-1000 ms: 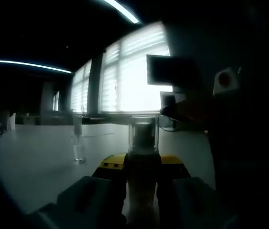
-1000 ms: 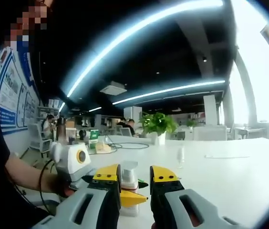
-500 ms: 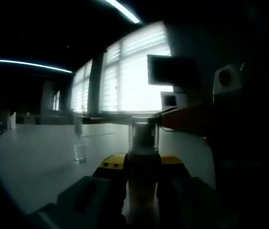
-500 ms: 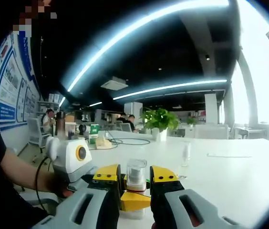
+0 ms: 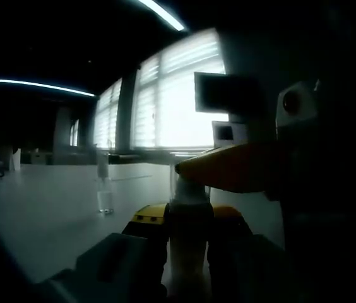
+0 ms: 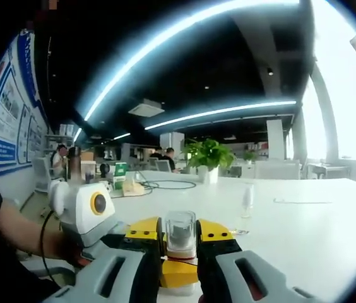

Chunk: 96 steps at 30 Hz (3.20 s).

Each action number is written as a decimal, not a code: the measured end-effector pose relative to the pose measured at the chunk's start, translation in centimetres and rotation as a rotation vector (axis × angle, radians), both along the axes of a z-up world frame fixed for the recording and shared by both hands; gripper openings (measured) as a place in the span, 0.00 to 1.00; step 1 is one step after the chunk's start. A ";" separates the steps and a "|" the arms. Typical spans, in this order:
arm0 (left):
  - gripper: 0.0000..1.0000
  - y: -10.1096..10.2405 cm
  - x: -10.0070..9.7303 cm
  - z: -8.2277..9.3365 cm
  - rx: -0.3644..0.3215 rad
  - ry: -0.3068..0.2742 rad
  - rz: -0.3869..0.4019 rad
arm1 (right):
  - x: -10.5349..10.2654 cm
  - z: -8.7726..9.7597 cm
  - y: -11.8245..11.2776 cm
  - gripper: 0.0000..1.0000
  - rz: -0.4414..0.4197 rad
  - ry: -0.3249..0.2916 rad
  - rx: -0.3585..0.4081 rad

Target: Clamp pump bottle remove cover press pump head put on cover

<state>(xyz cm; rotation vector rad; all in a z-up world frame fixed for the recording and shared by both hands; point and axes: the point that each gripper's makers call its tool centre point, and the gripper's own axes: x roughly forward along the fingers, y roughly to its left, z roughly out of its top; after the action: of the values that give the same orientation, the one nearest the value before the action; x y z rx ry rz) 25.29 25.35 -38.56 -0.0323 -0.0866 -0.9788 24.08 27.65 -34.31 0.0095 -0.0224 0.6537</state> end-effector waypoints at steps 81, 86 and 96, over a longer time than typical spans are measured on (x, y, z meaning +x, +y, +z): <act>0.14 0.2 0.1 0.1 0.007 -0.022 0.016 | 0.2 2.5 -6.8 0.13 -0.135 -0.046 0.076; 0.14 0.2 0.2 0.1 0.006 -0.020 0.017 | 0.3 2.3 -8.4 0.13 -0.173 -0.042 0.087; 0.14 0.2 0.2 0.1 0.007 -0.022 0.021 | 0.3 1.2 -11.5 0.13 -0.233 -0.029 0.073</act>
<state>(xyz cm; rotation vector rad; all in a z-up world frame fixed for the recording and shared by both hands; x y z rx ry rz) 25.53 25.59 -38.49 -0.0146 -0.1036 -0.9590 24.36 16.16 -33.13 0.0667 -0.0740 0.4201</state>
